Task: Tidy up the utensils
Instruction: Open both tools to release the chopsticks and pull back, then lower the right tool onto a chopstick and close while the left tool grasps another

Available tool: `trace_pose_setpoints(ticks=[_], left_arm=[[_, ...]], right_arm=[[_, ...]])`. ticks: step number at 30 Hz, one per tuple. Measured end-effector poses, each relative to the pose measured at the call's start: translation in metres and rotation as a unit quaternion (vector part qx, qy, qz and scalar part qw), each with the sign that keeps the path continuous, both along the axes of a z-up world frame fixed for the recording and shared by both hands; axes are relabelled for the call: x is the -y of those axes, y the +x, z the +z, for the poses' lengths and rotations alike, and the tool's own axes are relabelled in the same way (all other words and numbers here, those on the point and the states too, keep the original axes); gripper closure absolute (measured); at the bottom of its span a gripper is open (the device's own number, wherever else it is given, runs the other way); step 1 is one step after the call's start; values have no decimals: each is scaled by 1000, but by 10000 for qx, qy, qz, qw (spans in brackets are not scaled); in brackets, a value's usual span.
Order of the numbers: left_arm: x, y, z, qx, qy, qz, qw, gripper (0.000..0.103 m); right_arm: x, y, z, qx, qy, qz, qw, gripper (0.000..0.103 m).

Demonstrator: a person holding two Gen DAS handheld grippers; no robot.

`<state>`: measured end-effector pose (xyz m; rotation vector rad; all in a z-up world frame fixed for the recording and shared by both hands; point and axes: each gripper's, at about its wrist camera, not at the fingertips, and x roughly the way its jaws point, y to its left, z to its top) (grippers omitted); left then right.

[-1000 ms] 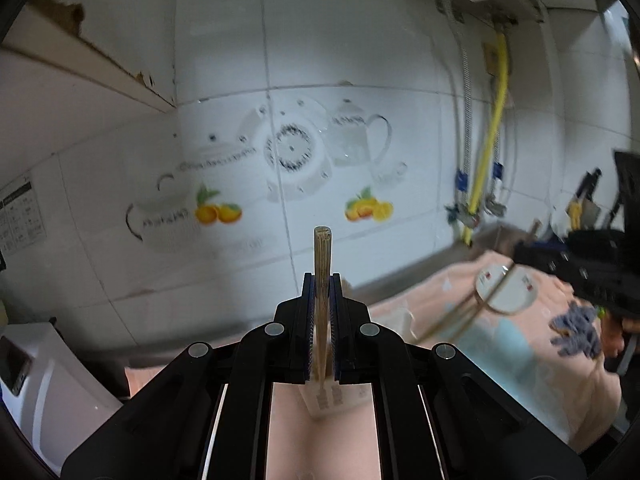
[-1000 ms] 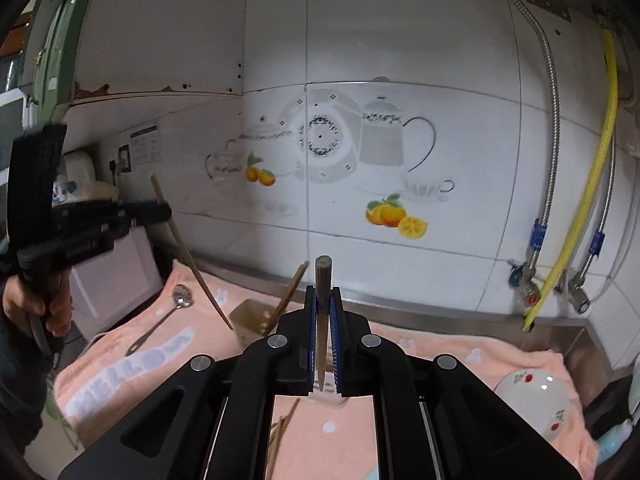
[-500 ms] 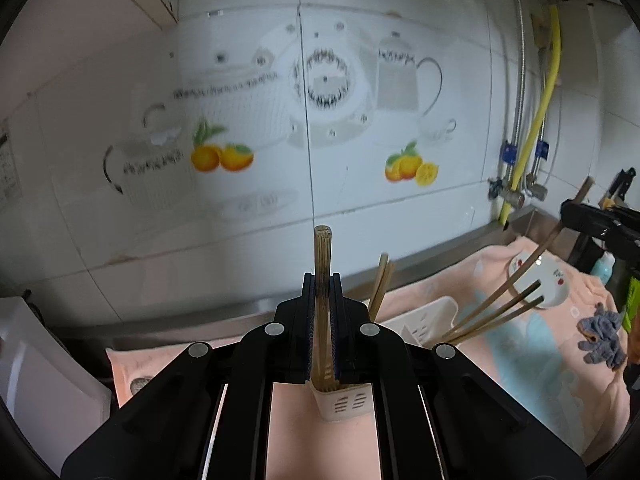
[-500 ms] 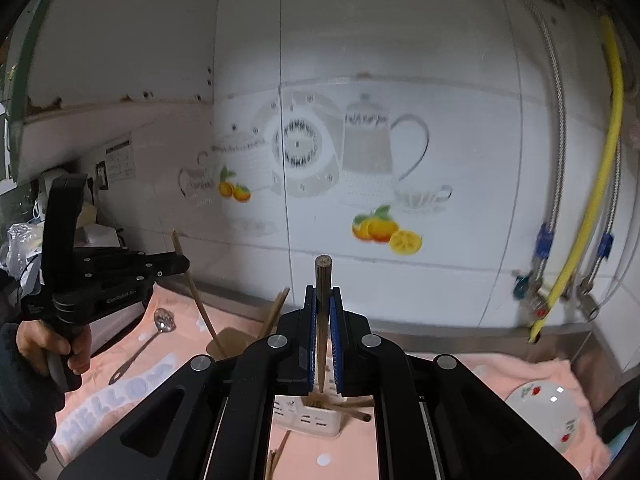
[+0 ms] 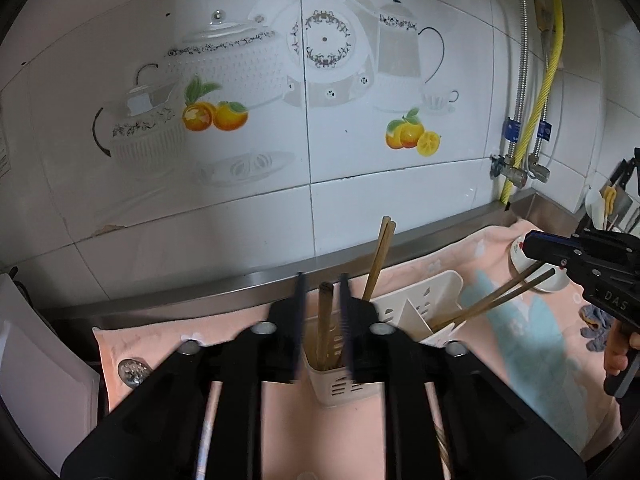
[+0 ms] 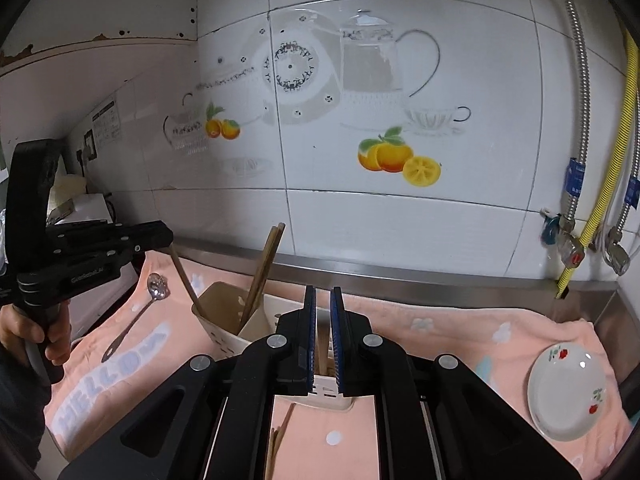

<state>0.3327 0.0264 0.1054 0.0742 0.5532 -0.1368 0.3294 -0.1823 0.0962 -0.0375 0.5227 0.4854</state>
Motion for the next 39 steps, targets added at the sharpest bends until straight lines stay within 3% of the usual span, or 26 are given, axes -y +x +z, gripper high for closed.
trace_pose_setpoints(ticks=[2, 11, 17, 24, 32, 39], left_arm=[[-1, -5, 3, 83, -13, 42, 10000, 62], [-3, -46, 5, 261, -16, 16, 9997, 43], [-4, -82, -18, 194, 39, 47, 9998, 26], [-7, -120, -62, -62, 130, 172, 9997, 8], [-3, -149, -102, -443, 196, 189, 9986, 5], [1, -162, -125, -727, 274, 245, 9967, 5]], right_arm=[[3, -4, 2, 50, 31, -30, 10000, 83], [15, -50, 5, 300, 6, -13, 9996, 67], [13, -91, -22, 273, -215, 71, 9994, 54], [2, -140, -74, 99, -674, 165, 9975, 44], [0, -176, -134, -416, -783, 87, 9960, 29], [4, -188, -169, -856, -776, 12, 9933, 24]])
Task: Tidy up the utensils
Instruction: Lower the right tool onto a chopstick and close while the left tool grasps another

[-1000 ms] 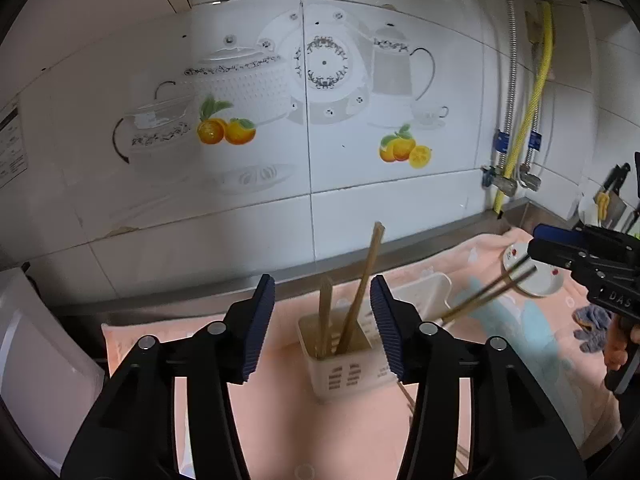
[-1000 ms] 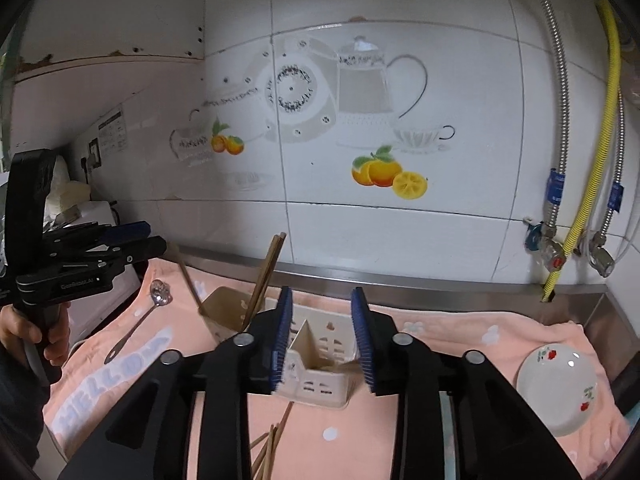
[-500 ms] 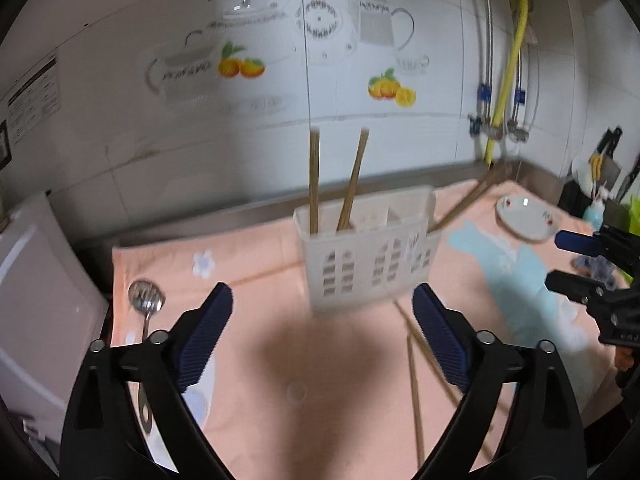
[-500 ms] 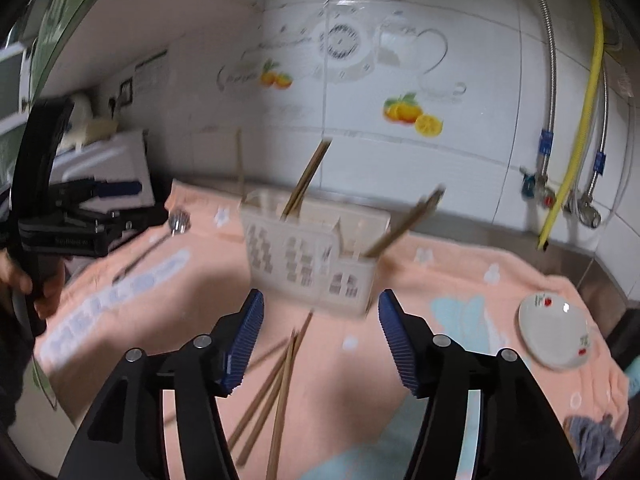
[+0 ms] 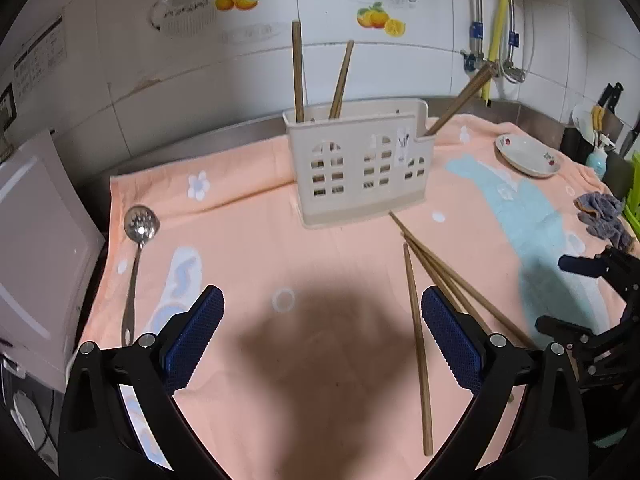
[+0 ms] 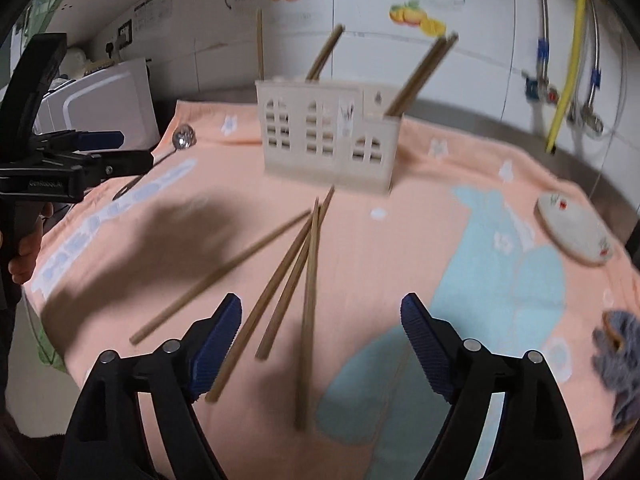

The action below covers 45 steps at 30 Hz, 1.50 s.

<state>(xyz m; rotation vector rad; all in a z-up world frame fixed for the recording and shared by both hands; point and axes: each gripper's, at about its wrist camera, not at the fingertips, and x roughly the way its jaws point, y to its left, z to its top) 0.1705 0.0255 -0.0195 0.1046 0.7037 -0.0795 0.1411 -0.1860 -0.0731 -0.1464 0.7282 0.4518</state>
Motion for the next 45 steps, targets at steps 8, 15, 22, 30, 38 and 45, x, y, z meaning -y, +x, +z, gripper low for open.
trace_pose_setpoints(ticks=[8, 15, 22, 30, 38, 45], left_arm=[[-8, -5, -16, -222, -84, 195, 9995, 5], [-11, -8, -23, -295, -82, 291, 9991, 5], [-11, -8, -28, -368, -132, 304, 9988, 5], [-12, -10, -32, -400, -141, 307, 9986, 5], [-10, -12, -35, -447, -151, 272, 9985, 5], [-9, -13, -37, -482, -175, 250, 9984, 5]], right_arm=[[0, -3, -16, -182, -56, -57, 9998, 24], [1, -2, -21, -295, -14, -68, 9995, 25], [-3, -1, -27, -448, -14, 1, 9990, 42], [-5, 1, -33, -618, 47, 31, 9981, 73], [-10, 0, -39, -667, -30, 39, 9978, 85], [-12, -2, -42, -644, -149, 27, 9978, 89]])
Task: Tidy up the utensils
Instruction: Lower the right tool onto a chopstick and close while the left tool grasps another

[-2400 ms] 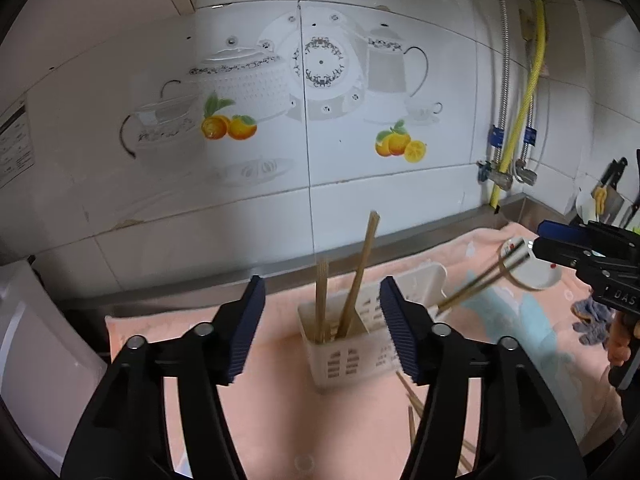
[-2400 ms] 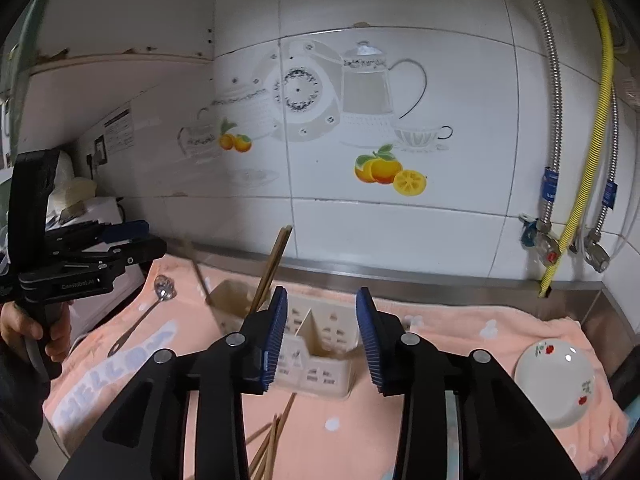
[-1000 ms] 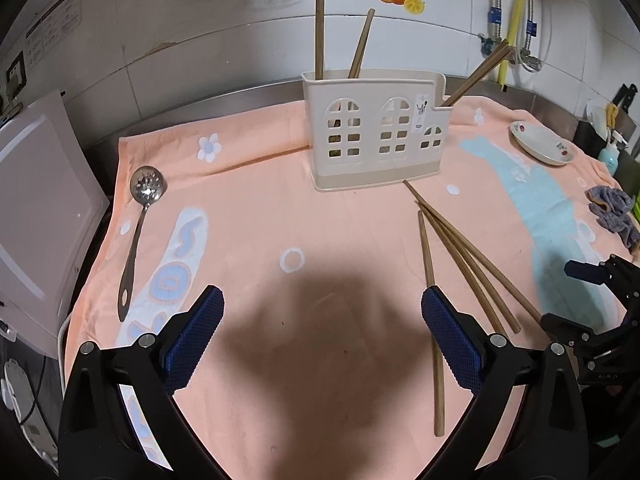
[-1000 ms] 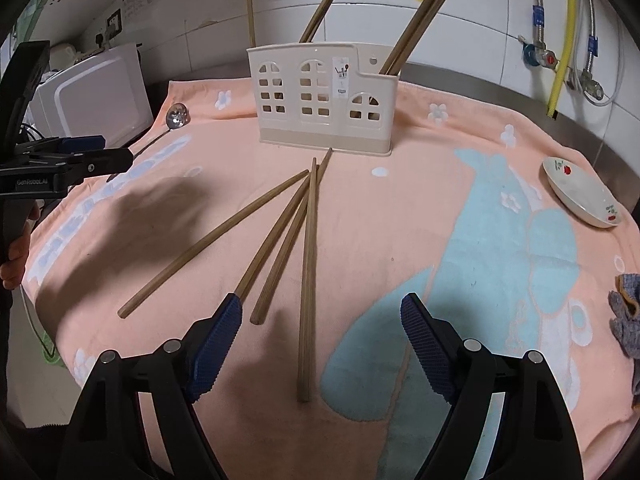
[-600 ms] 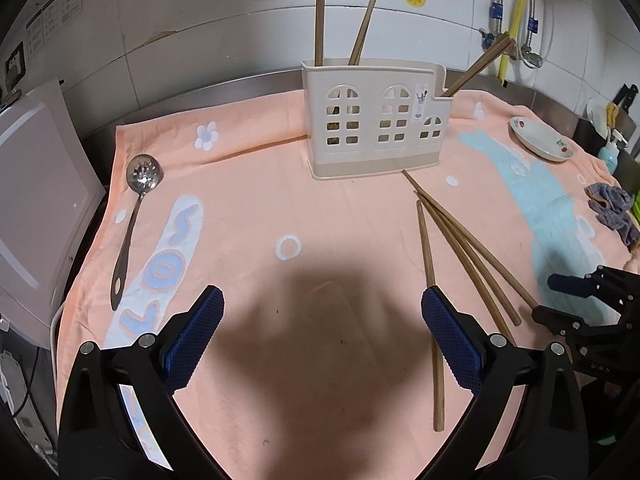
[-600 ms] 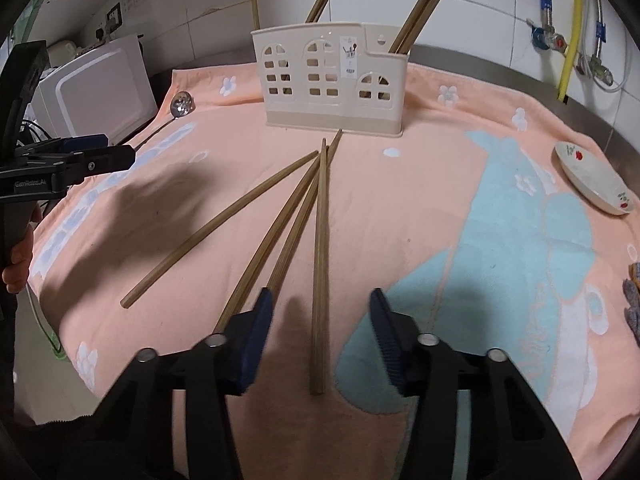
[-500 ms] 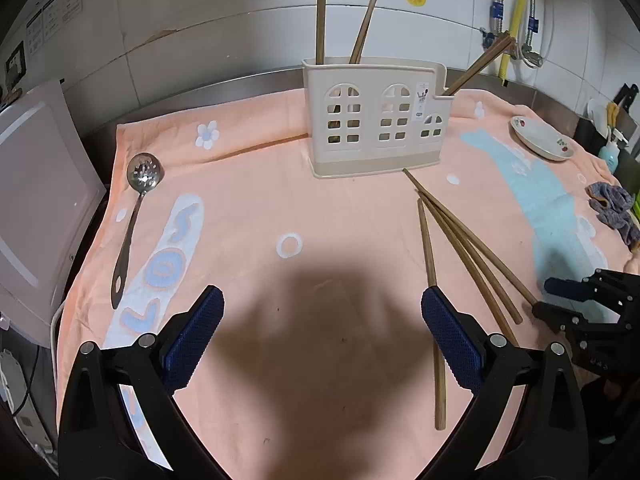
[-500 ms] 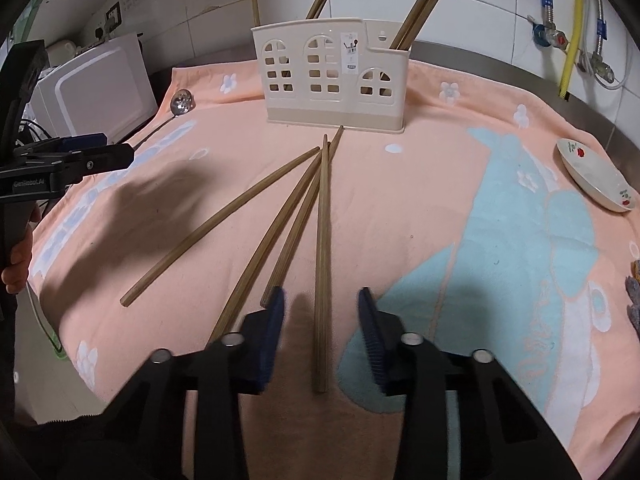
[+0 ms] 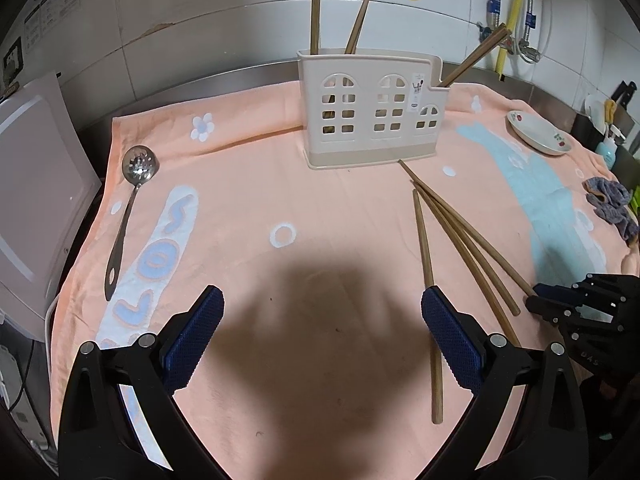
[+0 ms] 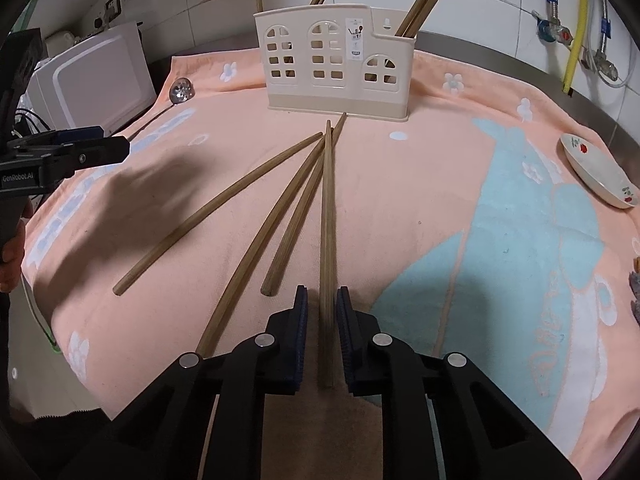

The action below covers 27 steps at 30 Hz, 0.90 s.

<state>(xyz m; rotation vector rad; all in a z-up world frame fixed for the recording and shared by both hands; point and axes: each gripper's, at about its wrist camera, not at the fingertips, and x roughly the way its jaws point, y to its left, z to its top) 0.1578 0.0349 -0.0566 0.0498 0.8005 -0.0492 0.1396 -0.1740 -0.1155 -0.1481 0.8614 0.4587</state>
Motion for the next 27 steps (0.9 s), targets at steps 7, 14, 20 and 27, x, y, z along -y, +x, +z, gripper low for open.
trace_pose_setpoints(ticks=[7, 14, 20, 27], left_arm=[[4, -1, -4, -38, -129, -78, 9999, 5], [18, -6, -9, -44, -292, -296, 9991, 5], [36, -10, -17, -163, -370, -620, 9973, 7], [54, -11, -34, -427, -526, -996, 9927, 39]], right_arm=[[3, 0, 2, 66, -7, -88, 9999, 96], [10, -5, 16, 280, 120, -152, 9994, 96], [15, -8, 35, 551, 224, -172, 9981, 96], [18, -10, 54, 800, 308, -182, 9962, 96]])
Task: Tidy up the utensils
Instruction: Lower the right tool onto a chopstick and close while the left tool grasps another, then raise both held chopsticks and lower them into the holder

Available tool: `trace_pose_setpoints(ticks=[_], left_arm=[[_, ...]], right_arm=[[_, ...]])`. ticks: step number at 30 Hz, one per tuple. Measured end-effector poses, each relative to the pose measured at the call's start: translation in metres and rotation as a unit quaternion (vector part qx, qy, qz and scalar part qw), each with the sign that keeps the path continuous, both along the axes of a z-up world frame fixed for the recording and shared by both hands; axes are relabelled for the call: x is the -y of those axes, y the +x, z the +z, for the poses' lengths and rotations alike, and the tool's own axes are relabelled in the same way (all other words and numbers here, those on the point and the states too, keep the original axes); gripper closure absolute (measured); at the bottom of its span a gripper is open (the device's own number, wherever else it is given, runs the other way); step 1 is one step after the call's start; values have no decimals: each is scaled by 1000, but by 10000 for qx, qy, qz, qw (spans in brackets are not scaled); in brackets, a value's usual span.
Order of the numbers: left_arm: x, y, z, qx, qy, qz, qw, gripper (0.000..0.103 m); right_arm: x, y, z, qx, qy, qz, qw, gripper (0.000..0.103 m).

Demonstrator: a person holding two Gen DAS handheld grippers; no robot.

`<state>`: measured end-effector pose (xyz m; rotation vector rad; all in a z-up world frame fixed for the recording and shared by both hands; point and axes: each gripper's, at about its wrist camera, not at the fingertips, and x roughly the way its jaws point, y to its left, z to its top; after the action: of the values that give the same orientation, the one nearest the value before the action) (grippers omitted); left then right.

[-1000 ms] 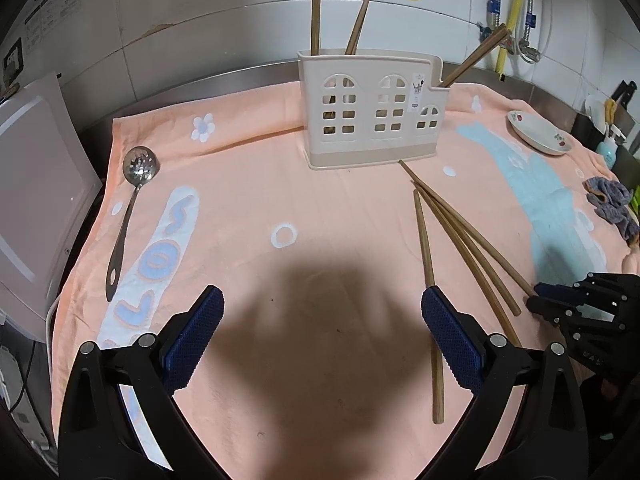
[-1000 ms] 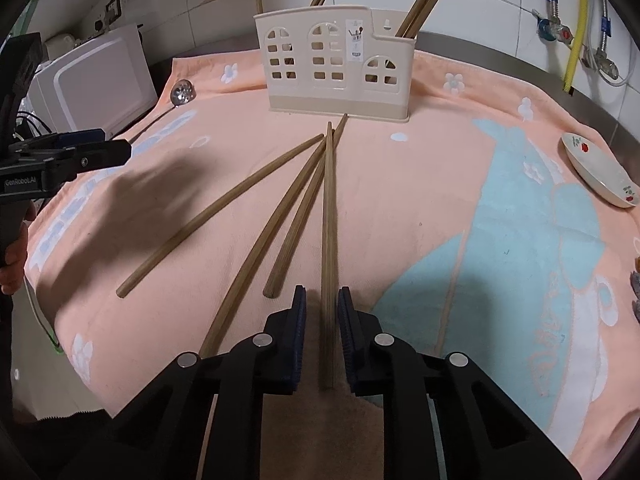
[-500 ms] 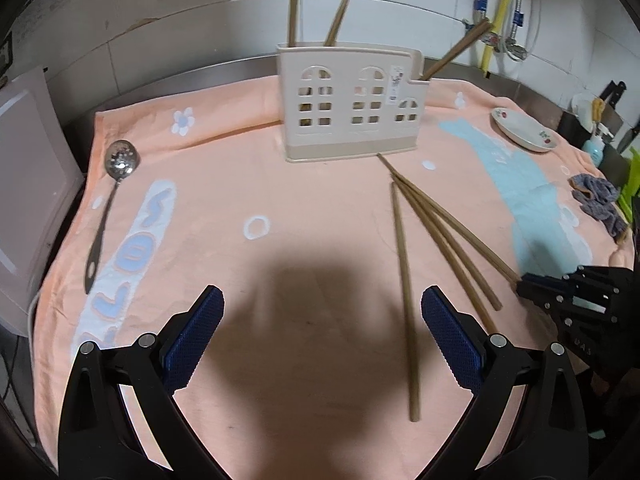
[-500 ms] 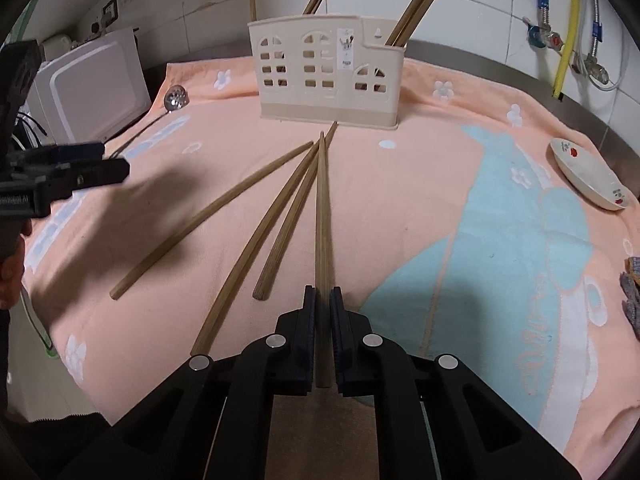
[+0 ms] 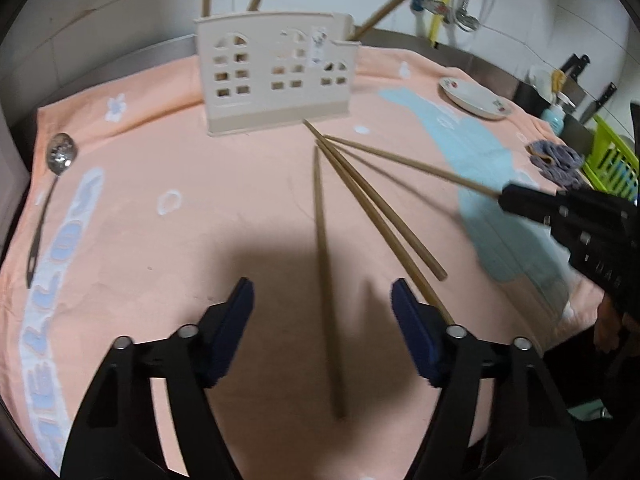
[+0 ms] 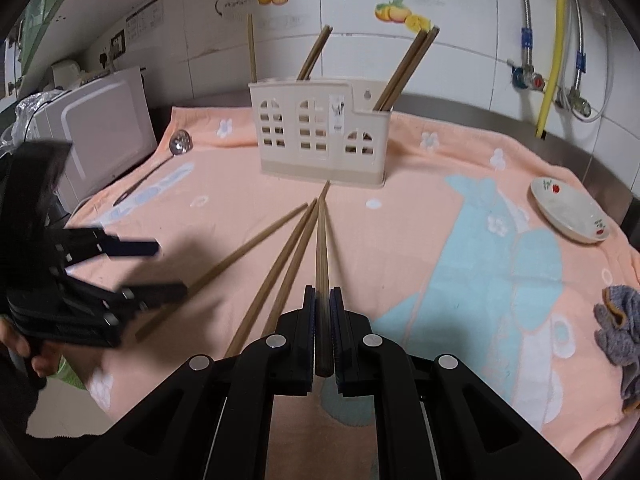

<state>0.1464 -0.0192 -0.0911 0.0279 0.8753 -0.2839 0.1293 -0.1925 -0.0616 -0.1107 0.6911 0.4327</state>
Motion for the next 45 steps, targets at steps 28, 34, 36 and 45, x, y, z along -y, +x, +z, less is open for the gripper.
trace_pose_setpoints(ticks=[28, 34, 36, 45], left_arm=[[2, 9, -23, -337, -94, 176, 9992, 95], [0, 6, -10, -147, -131, 203, 9996, 97], [-2, 5, -1, -33, -128, 207, 9997, 97], [-18, 16, 50, 530, -222, 187, 9982, 97]], right_arm=[[1, 0, 20, 311, 171, -13, 9994, 96], [1, 2, 29, 401, 217, 4, 9990, 96], [2, 4, 36, 473, 241, 21, 9986, 96], [0, 24, 75, 740, 395, 210, 9963, 96]])
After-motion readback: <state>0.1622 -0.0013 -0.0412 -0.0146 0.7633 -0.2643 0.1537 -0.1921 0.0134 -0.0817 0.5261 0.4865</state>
